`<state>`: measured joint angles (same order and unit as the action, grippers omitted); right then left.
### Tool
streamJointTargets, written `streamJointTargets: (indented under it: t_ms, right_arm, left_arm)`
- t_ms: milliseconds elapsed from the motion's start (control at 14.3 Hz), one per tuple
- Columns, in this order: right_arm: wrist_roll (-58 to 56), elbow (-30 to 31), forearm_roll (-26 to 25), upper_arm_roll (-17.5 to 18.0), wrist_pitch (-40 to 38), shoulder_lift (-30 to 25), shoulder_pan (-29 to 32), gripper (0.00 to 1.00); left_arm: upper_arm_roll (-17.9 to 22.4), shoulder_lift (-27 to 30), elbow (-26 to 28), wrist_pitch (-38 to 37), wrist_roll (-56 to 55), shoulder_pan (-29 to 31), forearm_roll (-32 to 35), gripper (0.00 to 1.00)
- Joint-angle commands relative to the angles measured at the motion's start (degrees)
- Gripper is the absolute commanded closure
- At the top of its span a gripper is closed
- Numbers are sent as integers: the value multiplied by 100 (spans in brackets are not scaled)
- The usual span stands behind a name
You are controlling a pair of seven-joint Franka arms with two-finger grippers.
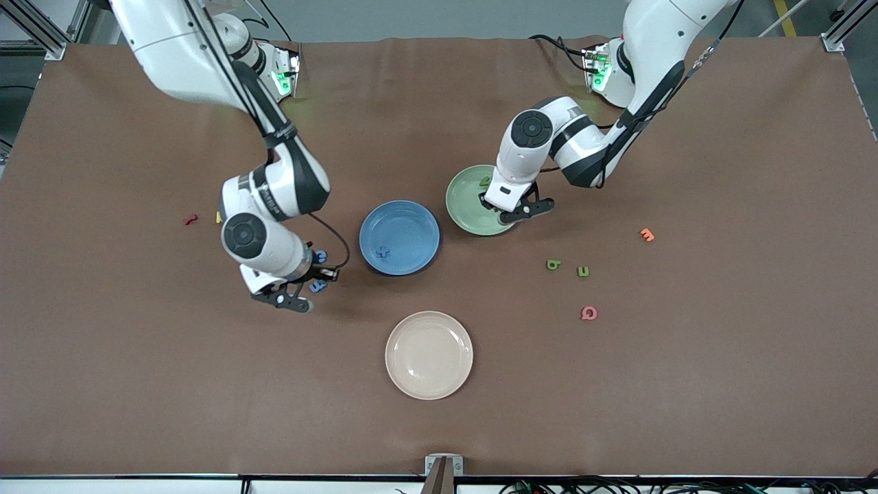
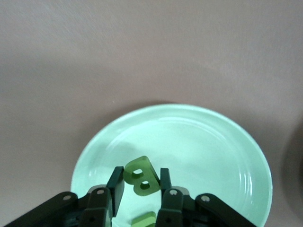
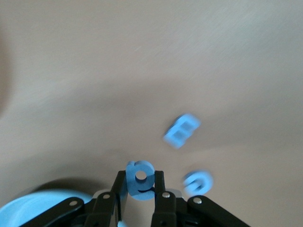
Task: Sort letters by color into matching plates
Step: 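Drop e and b on the blue and green plates with both grippers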
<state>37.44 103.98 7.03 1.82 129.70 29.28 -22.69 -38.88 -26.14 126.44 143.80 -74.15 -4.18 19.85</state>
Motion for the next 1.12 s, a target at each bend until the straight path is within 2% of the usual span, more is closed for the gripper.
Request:
streamJointTargets:
  t_ms: [0,349,488,558,627,697,837,906,976,1046]
  right_arm:
    - [832,-27,141,99,20,-36,-331,98]
    - [2073,-71,124,91,476,34,-1140,99]
    - [2328,-71,115,82,749,174,-1307,99]
    - [2469,-80,89,82,872,270,-1395,98]
    - [2566,-80,80,73,952,350,-1483,98]
    - [2619,-89,71,73,1031,420,-1519,98]
    - [2637,-97,71,73,1102,491,-1537,95]
    - [2637,-124,80,73,1076,508,-1537,86]
    - [2637,-167,106,73,1058,509,-1519,36]
    - [2628,-168,97,73,1049,509,-1536,1]
  left_arm:
    - [12,-172,-129,-124,-91,-74,71,76]
    - [20,-199,-94,-264,-91,-153,89,75]
    - [20,-199,-85,-300,-91,-153,98,69]
    - [20,-199,-85,-343,-82,-144,98,58]
    - [20,-190,-85,-379,-82,-144,106,23]
    - [12,-164,-85,-405,-82,-118,107,10]
    - [-6,-76,-129,-572,-65,-39,115,6]
    - [-6,-23,-155,-581,-47,-13,63,6]
    - [3,38,-164,-581,-21,92,54,6]
    - [3,47,-225,-590,6,215,62,6]
